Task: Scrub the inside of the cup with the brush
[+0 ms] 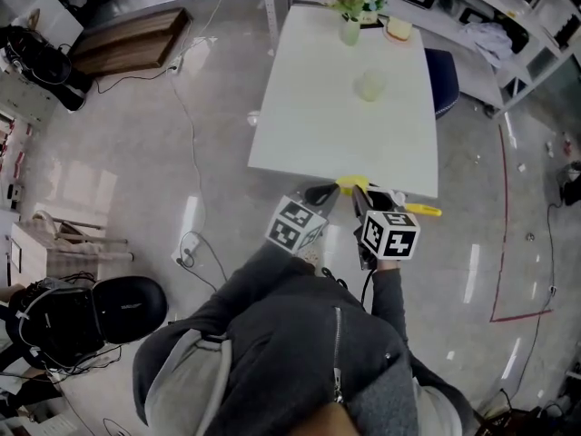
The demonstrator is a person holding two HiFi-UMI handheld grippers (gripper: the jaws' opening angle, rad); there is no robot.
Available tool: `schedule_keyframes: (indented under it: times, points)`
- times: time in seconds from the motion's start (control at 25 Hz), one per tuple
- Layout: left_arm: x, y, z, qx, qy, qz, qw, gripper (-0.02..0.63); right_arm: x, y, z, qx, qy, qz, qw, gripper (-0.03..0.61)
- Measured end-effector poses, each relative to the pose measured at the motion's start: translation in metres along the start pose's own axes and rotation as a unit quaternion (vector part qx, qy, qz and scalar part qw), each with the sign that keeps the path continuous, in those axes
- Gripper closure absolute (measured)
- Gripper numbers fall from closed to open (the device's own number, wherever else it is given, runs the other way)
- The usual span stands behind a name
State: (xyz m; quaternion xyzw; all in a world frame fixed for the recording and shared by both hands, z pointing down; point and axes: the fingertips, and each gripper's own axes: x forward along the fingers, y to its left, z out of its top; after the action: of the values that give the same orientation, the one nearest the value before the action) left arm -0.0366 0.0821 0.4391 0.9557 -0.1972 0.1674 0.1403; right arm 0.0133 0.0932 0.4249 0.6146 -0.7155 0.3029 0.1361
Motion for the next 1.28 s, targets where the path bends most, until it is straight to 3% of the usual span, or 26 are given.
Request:
schedule_keyframes:
  times: [0.76,1.28]
  points:
    - [0.001,0.008,-0.014,-0.039,0.006,0.005,0.9992,0.604,0.012,0.001,-0.005,-0.009,0.024,0.0,1.0,0.451]
    - [0.035,0.013,0.001,-0.029,0.01,-0.001,0.9995,0.604,0.018,-0.029,0.012,0.0,0.014,-0.006,1.0,0.451]
